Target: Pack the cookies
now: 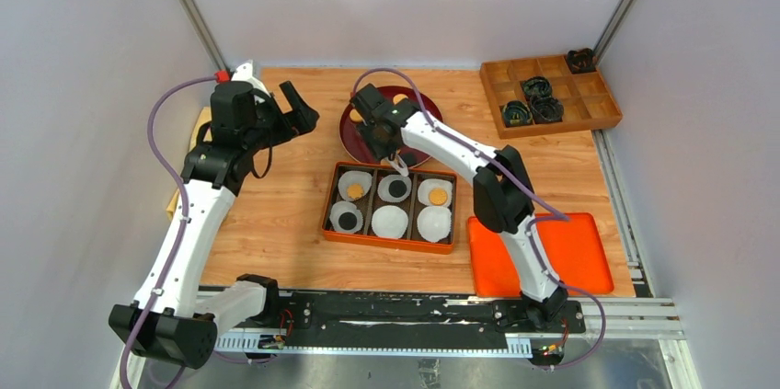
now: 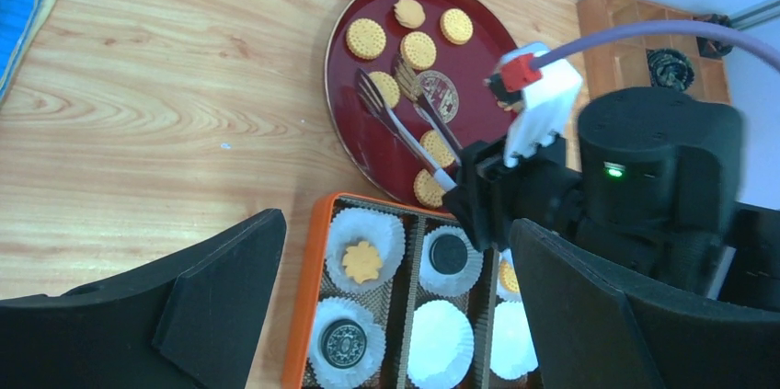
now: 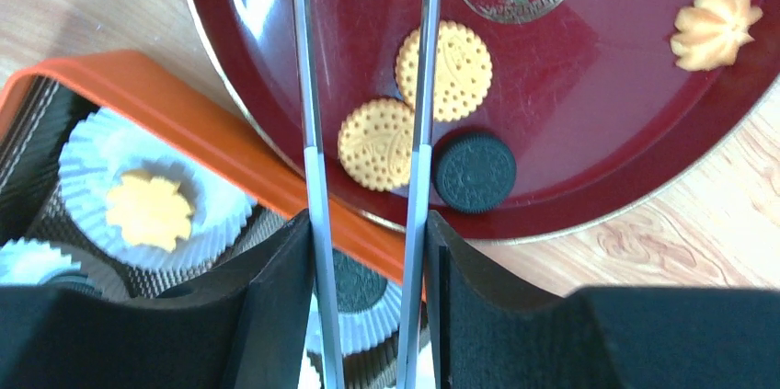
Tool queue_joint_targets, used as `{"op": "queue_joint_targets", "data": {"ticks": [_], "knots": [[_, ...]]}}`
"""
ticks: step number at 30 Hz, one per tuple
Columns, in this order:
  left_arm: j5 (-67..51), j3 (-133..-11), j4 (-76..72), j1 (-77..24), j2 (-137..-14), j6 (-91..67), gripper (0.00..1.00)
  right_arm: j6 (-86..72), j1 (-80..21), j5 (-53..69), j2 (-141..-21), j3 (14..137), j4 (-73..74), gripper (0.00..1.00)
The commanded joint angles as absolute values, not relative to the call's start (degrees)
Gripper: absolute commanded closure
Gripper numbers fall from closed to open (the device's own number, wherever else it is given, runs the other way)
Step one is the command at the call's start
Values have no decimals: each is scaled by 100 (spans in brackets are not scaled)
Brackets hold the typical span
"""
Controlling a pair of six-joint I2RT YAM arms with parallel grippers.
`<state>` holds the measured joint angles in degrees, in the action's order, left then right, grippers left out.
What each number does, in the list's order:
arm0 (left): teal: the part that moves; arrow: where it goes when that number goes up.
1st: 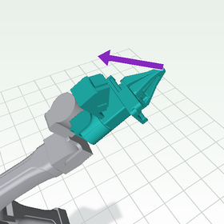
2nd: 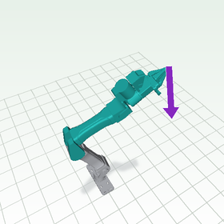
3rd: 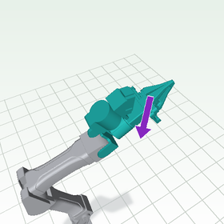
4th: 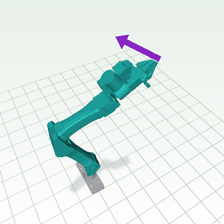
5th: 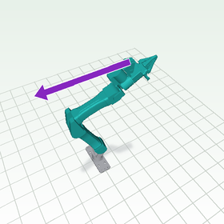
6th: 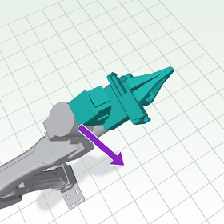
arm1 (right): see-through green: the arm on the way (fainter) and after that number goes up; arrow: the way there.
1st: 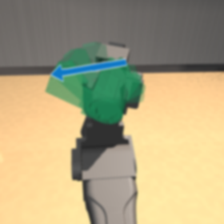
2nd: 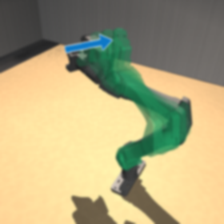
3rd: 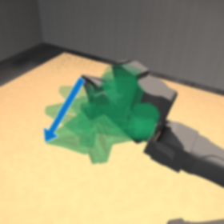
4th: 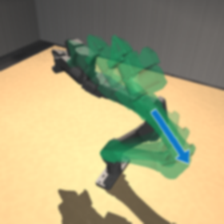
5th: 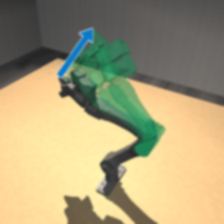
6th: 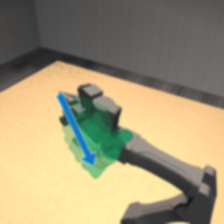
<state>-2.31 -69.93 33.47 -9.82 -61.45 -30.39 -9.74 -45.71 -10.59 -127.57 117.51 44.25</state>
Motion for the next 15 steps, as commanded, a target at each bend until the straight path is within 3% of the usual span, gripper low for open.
{"op": "queue_joint_targets", "data": {"ticks": [1, 15], "knots": [[-378, -6844, 3233, -932, -6082, -3049, 1, -1093, -4517, -1246, -11744, 11375, 4492, 100], [-472, -6775, 3164, -932, -6172, -3133, 1, -1159, -4939, -1241, -9238, 9443, 4500, 100]]}}
